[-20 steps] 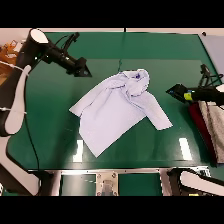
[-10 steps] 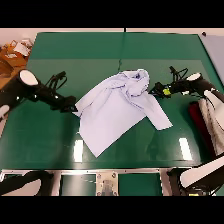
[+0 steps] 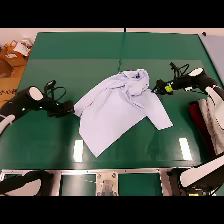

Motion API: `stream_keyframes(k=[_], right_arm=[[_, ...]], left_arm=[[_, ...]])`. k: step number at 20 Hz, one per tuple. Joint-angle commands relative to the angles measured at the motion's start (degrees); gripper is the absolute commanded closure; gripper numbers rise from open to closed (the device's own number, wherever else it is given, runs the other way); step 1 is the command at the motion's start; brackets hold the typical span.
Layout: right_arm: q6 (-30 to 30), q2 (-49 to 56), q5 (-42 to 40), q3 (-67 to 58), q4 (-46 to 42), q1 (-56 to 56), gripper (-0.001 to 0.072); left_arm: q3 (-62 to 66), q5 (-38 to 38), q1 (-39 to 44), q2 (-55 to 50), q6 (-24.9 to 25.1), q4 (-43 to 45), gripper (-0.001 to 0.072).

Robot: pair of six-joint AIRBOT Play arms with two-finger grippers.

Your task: Fold the shirts.

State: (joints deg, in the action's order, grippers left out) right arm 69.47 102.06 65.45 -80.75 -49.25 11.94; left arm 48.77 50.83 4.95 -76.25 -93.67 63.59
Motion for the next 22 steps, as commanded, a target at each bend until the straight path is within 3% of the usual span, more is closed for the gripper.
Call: stream_keyframes(k=[1,2,3,4,8,12,16,17,18,19,22], right_arm=[[1.0,-3.1,1.6,0.0,-0.3,1.7,0.0699],[2.6,-4.2,2.3,0.5,-2.3,1.9,0.0699],[4.4,-5.3,2.8,1.5,-5.3,2.1,0.07],[6.8,-6.9,3.1,3.4,-8.8,2.3,0.07],[16.7,-16.7,2.1,18.5,-17.5,2.3,0.07],[21.3,-30.2,0.4,35.6,-18.1,1.5,0.0699],[24.2,-41.9,0.6,46.4,-19.3,-0.2,0.0698],[24.7,-43.1,0.3,47.4,-19.2,-0.5,0.0698],[24.6,-43.5,-0.4,47.6,-19.1,-0.5,0.0698],[24.6,-43.4,-1.5,47.5,-19.2,-0.4,0.0698],[24.6,-43.4,-5.8,47.5,-18.9,-0.4,0.0698]], left_arm=[[-0.2,-9.6,0.0,-6.2,6.5,-10.3,0.0294],[0.3,-11.6,0.0,-7.1,8.2,-12.5,0.0296],[1.3,-12.4,0.0,-7.7,9.3,-13.0,0.0456],[2.9,-13.0,0.0,-7.9,11.6,-13.0,0.0679],[14.0,-17.2,-4.1,-8.8,13.2,-11.6,0.0684],[29.6,-10.1,-10.9,-16.8,17.5,-11.5,0.0683],[39.3,-9.2,-11.1,-23.5,19.8,-13.6,0.0682],[39.9,-8.3,-10.7,-24.1,19.8,-15.1,0.0623],[39.9,-7.0,-10.4,-24.1,19.8,-16.1,0.0317],[40.2,-5.2,-10.5,-24.1,19.8,-16.0,0.0166],[42.1,5.6,-12.7,-24.1,19.7,-15.8,0.0187]])
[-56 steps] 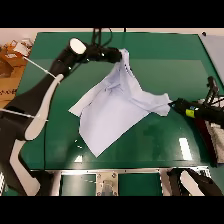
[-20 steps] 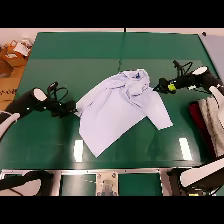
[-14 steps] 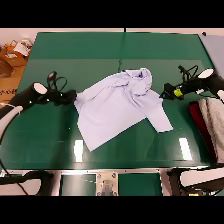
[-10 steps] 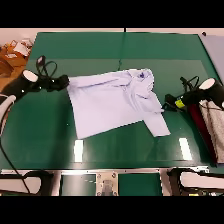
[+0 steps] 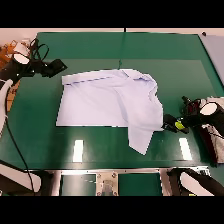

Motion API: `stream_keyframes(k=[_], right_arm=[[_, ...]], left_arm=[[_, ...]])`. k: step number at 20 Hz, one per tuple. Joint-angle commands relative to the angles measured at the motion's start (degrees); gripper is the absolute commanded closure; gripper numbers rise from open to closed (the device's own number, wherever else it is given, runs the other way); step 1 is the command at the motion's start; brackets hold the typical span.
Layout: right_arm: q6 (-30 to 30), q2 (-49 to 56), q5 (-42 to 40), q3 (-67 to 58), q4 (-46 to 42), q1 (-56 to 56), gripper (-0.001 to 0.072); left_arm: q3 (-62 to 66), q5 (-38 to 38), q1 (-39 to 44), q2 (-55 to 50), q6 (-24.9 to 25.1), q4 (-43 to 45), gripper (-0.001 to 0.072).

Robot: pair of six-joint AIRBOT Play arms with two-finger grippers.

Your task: Fold the shirts.

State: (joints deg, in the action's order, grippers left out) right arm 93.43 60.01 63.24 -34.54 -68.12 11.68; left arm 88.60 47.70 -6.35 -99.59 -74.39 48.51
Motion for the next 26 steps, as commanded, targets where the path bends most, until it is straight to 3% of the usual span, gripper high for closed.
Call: stream_keyframes(k=[1,3,4,8,10,13,15,17,20,22,23,26], right_arm=[[0.6,-1.4,-4.2,1.3,-0.1,-0.2,0.0698],[0.6,-1.3,-5.2,1.3,-0.1,-0.2,0.0697],[0.5,-1.3,-5.8,1.3,-0.1,-0.2,0.0698],[0.4,-1.3,-6.0,1.4,-0.1,-0.2,0.0698],[-0.9,-1.3,-5.8,1.4,0.0,-0.2,0.0698],[-1.2,-1.3,-5.8,1.4,-0.1,-0.2,0.0698],[-2.6,-1.3,-5.8,1.4,0.1,-0.2,0.0698],[-3.1,-1.3,-5.8,1.4,0.1,-0.2,0.0698],[-4.2,-1.3,-5.7,1.4,0.8,-0.2,0.0698],[-4.1,-1.3,-5.8,1.4,1.0,-0.2,0.0698],[-4.1,-1.3,-5.8,1.4,1.2,-0.2,0.0698],[-4.2,-1.3,-5.8,1.4,1.2,-0.2,0.0698]], left_arm=[[3.3,12.7,-2.3,-0.7,0.3,-0.8,0.0283],[5.6,22.7,-4.5,-0.7,0.3,-0.8,0.068],[6.7,27.3,-5.4,-0.7,-0.3,-0.9,0.0684],[7.7,37.1,-7.1,2.3,-2.8,1.2,0.0685],[1.0,38.5,-7.1,8.8,-2.8,6.0,0.0685],[-20.8,35.8,-10.7,23.2,-1.4,11.3,0.0685],[-34.4,34.4,-19.1,31.3,0.5,11.0,0.0686],[-39.3,34.2,-26.7,31.9,5.1,7.6,0.0684],[-40.0,30.0,-27.7,27.6,8.5,5.2,0.0679],[-40.3,29.1,-26.9,23.4,8.5,3.6,0.0266],[-40.6,28.8,-26.4,21.6,8.5,3.7,0.0337],[-41.0,26.5,-26.1,18.1,8.9,3.1,0.0352]])
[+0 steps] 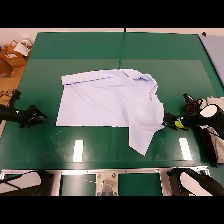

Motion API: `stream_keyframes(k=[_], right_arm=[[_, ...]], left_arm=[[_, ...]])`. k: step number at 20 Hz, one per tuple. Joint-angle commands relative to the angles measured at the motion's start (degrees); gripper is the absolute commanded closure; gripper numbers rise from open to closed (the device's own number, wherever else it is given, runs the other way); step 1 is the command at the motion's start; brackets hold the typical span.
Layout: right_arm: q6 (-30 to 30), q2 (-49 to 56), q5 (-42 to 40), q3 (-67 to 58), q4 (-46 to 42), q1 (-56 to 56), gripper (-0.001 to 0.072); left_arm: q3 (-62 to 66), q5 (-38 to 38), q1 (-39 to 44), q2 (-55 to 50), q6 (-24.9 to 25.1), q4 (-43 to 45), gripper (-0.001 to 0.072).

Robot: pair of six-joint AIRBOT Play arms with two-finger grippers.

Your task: Fold the shirts.

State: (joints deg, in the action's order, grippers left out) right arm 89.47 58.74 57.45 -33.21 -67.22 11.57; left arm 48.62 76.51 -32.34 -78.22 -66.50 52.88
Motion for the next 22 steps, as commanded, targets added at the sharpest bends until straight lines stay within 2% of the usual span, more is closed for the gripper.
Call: stream_keyframes(k=[1,3,9,10,11,17,18,19,20,21,22], right_arm=[[-0.2,0.0,0.0,0.0,0.3,-0.1,0.0698],[-0.2,0.0,0.0,0.0,0.3,-0.1,0.0698],[-0.2,0.0,0.0,0.0,0.3,-0.1,0.0698],[-0.2,0.0,0.0,0.0,0.4,-0.1,0.0698],[-0.2,0.0,0.0,0.0,0.4,-0.1,0.0698],[-1.5,0.0,0.0,0.0,0.6,-0.1,0.0699],[-1.5,0.0,0.0,0.0,0.6,-0.1,0.0699],[-1.5,0.0,0.0,0.0,0.6,-0.1,0.0698],[-1.5,0.0,0.0,0.0,0.6,-0.1,0.0698],[-1.5,0.0,0.0,0.0,0.6,-0.1,0.0698],[-1.5,0.0,0.0,0.0,0.6,-0.1,0.0698]], left_arm=[[-1.1,-2.7,-0.1,-3.9,1.3,-2.0,0.0352],[-2.4,-3.0,-0.1,-4.4,3.3,-4.8,0.0352],[-11.3,-11.5,-0.1,-4.4,9.2,-13.8,0.035],[-12.2,-11.9,-0.1,-4.4,10.3,-15.6,0.0284],[-12.6,-12.3,0.6,-4.4,11.5,-17.1,0.0179],[-12.3,-15.0,10.5,-4.4,11.9,-17.4,0.0178],[-12.2,-14.1,10.6,-4.4,11.9,-17.3,0.0199],[-12.1,-13.0,10.5,-4.4,11.9,-17.0,0.0332],[-12.1,-12.4,10.4,-4.4,12.0,-16.7,0.0407],[-12.1,-12.6,10.4,-4.3,12.0,-15.7,0.0587],[-12.1,-13.2,10.4,-4.3,12.1,-15.5,0.0683]])
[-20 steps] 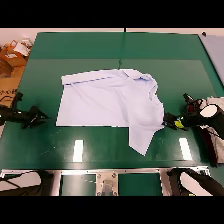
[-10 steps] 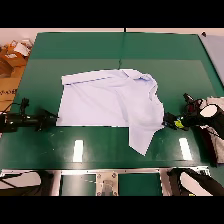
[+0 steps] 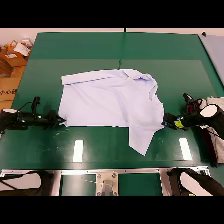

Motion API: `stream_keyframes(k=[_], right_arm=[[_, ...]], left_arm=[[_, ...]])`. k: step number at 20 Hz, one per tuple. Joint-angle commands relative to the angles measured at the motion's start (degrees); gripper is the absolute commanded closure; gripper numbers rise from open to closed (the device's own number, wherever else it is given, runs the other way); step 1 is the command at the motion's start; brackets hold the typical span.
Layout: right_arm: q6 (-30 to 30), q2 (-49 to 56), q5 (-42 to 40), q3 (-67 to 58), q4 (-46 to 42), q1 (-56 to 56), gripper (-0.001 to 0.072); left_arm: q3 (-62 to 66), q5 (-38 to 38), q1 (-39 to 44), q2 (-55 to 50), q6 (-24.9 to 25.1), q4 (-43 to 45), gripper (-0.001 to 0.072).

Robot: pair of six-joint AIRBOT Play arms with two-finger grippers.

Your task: Fold the shirts.

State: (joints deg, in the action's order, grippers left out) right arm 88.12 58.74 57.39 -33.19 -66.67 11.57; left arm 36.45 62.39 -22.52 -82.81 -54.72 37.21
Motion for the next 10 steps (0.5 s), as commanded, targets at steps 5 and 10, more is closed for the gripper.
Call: stream_keyframes(k=[5,10], right_arm=[[-1.1,0.8,-2.6,-0.2,4.2,-0.1,0.0699],[-6.1,-3.0,-0.3,-17.6,13.2,0.0,0.07]], left_arm=[[1.6,0.7,0.6,0.4,0.1,0.3,0.0684],[19.0,14.0,0.6,10.5,-5.5,0.3,0.0685]])
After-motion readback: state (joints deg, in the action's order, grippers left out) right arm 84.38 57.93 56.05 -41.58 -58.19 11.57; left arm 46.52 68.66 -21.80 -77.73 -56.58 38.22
